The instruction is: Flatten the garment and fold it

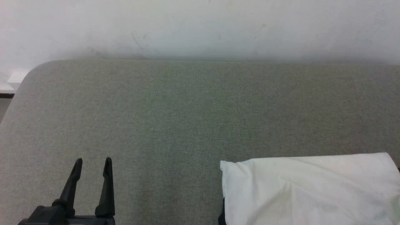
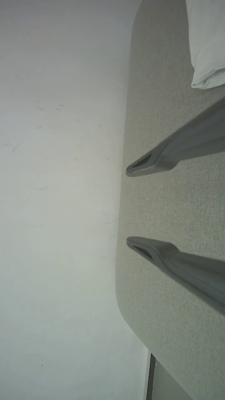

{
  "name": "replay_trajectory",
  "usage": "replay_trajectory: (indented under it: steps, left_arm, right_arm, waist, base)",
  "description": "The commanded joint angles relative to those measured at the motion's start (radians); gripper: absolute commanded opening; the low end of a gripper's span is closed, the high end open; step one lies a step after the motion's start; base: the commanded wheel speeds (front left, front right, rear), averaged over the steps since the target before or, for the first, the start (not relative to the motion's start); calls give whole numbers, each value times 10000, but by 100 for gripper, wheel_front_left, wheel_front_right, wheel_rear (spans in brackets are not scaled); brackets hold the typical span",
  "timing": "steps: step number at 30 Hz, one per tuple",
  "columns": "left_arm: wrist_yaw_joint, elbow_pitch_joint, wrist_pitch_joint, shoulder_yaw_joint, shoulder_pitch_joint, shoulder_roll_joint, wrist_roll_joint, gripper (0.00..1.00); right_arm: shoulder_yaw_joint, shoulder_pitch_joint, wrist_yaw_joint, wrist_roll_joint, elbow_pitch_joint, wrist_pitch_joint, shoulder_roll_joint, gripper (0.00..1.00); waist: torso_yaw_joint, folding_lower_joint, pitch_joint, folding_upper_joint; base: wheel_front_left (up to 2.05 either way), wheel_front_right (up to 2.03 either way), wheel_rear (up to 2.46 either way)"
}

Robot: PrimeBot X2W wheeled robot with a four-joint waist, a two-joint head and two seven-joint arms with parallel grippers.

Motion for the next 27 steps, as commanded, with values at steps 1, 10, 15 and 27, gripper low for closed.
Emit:
replay_trajectory:
  steps: [1, 10, 15, 27]
  left_arm:
    - [1, 18, 22, 0, 115, 47, -33, 100]
    - [-26, 134, -35, -163, 146, -84, -130, 100]
    - [-54, 237, -96, -237, 46, -176, -184, 100]
    - [-201, 469, -244, -419, -237, -357, -320, 100]
  right_arm:
    - [-103, 164, -19, -83, -193, 51, -58, 0]
    - [2228, 1081, -19, 751, -1715, 689, 290, 0]
    - [4229, 1461, -19, 1347, -2708, 1089, 408, 0]
    - [7448, 701, -19, 1610, -2915, 1121, 434, 0]
  waist:
    - [-9, 0, -56, -1]
    - [87, 0, -194, -1]
    - [273, 0, -249, -1]
    - [937, 0, 119, -1]
  base:
    - [0, 0, 0]
    - [0, 0, 0]
    - [0, 0, 0]
    - [0, 0, 0]
